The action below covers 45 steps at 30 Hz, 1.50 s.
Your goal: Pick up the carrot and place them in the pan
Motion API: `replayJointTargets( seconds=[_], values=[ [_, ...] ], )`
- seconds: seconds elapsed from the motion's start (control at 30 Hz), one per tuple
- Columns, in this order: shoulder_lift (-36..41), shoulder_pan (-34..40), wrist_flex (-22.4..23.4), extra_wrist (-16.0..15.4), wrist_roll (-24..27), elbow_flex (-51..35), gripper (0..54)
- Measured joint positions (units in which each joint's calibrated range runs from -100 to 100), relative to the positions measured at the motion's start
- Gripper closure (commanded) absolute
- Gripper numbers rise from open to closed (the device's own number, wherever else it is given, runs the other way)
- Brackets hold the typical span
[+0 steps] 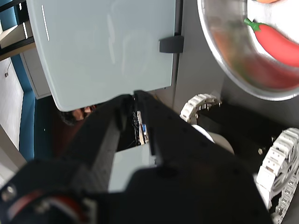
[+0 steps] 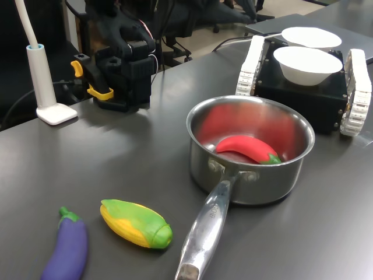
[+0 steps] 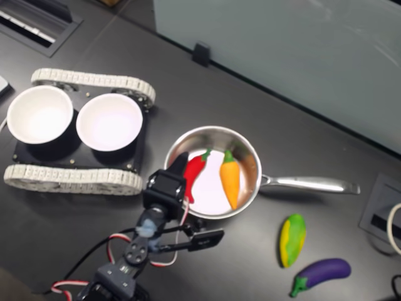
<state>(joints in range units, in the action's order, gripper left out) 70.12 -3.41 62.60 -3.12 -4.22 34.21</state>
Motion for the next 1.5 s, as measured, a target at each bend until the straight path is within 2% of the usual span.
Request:
replayJointTargets(
  seconds=[0.43, 0.93, 1.17, 1.5],
  values=[
    [13.80, 3.85, 10.11, 1.10, 0.39, 4.71, 53.6],
    [24.16, 4.84, 18.10, 3.21, 0.10, 10.77, 53.6],
    [25.08, 5.17, 21.33, 3.21, 0.00, 12.94, 53.6],
    [25.08, 4.95, 22.44, 3.21, 0.00, 21.72, 53.6]
  ],
)
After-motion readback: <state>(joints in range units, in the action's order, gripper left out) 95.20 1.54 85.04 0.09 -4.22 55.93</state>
